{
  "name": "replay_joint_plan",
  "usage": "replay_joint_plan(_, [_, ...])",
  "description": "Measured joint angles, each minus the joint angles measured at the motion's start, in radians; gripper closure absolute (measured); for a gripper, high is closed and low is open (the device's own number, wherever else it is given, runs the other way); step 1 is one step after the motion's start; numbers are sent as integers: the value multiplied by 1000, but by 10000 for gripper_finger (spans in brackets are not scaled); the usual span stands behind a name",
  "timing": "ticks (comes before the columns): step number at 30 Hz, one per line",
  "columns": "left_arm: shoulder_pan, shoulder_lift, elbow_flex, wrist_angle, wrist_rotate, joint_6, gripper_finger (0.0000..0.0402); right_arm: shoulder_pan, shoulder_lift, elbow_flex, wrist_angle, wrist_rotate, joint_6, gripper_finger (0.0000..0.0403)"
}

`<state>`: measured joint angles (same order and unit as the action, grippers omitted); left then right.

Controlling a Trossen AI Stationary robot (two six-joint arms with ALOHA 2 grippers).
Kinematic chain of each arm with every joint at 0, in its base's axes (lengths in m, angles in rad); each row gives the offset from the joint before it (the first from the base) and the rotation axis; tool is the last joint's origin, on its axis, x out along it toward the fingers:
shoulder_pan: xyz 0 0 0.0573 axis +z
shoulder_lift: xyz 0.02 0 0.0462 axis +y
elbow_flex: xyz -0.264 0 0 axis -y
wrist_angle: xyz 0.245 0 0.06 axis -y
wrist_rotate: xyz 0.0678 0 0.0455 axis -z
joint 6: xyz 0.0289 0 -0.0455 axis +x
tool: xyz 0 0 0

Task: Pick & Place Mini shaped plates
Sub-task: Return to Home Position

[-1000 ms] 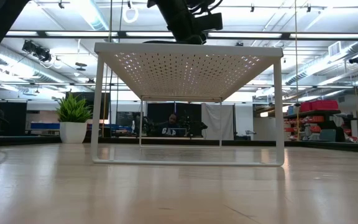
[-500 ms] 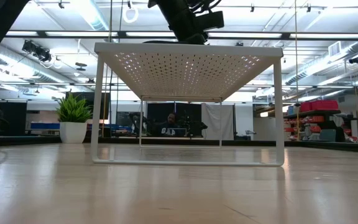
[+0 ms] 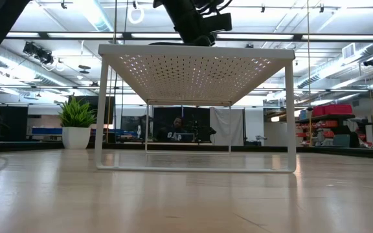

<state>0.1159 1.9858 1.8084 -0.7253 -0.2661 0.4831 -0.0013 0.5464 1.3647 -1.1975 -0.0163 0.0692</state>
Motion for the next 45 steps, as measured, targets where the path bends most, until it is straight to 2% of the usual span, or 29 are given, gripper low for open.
replay_joint_plan(11, [-10, -59, 1, -26, -7, 0, 300, 0, 0, 0, 0, 0, 0, 374])
replay_joint_plan(26, [67, -78, 2, 15, -17, -47, 303, 0, 0, 0, 0, 0, 0, 374])
replay_joint_plan(30, [69, -86, 0, 16, -7, -53, 327, 0, 0, 0, 0, 0, 0, 374])
replay_joint_plan(36, [65, -130, 1, 20, 57, -140, 394, 0, 0, 0, 0, 0, 0, 374])
replay_joint_plan(42, [54, -150, 0, 35, 160, -273, 397, 0, 0, 0, 0, 0, 0, 374])
replay_joint_plan(45, [42, -153, 0, 42, 176, -325, 397, 0, 0, 0, 0, 0, 0, 374])
